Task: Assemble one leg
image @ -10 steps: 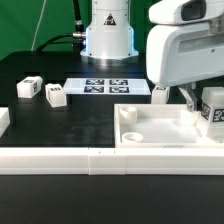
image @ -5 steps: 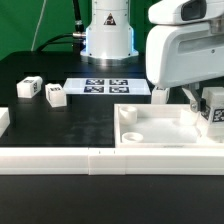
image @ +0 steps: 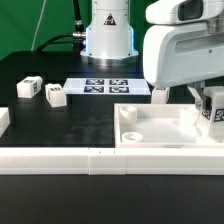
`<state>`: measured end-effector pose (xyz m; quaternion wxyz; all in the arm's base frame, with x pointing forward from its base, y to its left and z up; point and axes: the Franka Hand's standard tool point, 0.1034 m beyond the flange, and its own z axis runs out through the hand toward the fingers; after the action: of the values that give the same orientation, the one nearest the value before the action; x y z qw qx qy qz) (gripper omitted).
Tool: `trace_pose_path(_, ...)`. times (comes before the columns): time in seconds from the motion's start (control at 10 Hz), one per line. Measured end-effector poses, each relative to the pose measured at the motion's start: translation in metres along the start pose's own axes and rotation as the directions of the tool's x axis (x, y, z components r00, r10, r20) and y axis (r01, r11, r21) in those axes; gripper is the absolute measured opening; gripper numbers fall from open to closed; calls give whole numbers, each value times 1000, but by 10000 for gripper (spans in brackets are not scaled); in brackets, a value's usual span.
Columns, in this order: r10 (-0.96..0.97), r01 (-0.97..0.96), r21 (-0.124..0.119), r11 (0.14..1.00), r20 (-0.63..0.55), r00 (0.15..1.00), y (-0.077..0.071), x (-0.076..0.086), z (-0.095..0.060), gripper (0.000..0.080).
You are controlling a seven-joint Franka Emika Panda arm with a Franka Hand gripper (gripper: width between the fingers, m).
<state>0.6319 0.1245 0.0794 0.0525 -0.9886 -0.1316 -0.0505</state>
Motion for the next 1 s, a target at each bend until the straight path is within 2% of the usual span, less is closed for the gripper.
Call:
trace_pose_path(0.1,13,-13,1,1000,1,1000,0,0,0,297)
trace_pose_path(0.3,278,-278,1,961,-9,960,2,-3,1,297)
trace_pose_path(0.4,346,-346,2,938,-15,938,3,-3,1,297)
trace_pose_path(0.6,548,-547,11,837,-25,836,5,-2,1,297)
trace_pose_path(0.9,833,-833,22,552,-31,552,7,-3,1,297)
trace_pose_path(1.0,907,-906,29,422,-28,421,6,-4,2,297)
